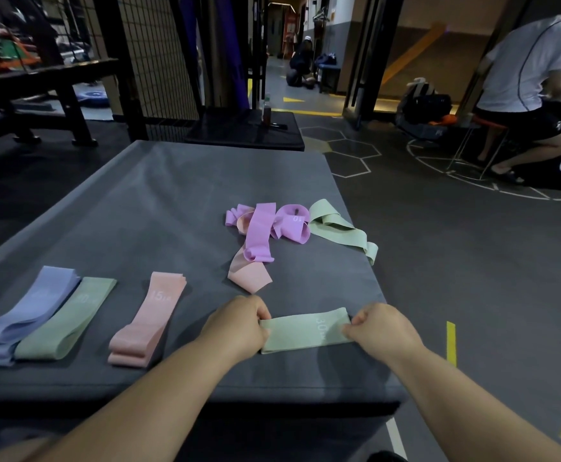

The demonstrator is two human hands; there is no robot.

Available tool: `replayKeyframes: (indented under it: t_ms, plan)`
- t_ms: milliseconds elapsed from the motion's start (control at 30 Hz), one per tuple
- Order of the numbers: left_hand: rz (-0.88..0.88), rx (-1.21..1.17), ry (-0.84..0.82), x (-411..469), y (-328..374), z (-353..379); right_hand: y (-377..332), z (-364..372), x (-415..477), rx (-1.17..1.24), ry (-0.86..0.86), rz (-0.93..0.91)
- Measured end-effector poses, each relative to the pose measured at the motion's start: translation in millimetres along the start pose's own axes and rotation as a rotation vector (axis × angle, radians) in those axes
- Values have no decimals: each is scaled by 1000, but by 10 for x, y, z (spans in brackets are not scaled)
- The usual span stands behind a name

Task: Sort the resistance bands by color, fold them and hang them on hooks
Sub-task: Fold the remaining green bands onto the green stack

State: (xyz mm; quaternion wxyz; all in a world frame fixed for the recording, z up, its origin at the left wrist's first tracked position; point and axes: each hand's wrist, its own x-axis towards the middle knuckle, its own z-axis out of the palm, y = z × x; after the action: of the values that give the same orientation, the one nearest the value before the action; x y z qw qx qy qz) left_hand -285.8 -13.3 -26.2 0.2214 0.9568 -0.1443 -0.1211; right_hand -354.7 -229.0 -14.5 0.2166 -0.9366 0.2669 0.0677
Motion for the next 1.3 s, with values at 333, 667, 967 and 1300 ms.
replayKeyframes:
  t_ms: [333,667,967,1300]
  plan:
    - [-77,-426,-160,17,-75,-109,105,-21,192,573,-84,22]
    - [-158,-886,-261,-101,-111,-191,-106,-23,174,1066,-254,112]
    - [-75,-829,-128,-270,-315,-402,-353,113,143,1009,-184,32]
    - [-93,-859,106,-489,-750,-688,-1021,277,24,1119,-176,-13]
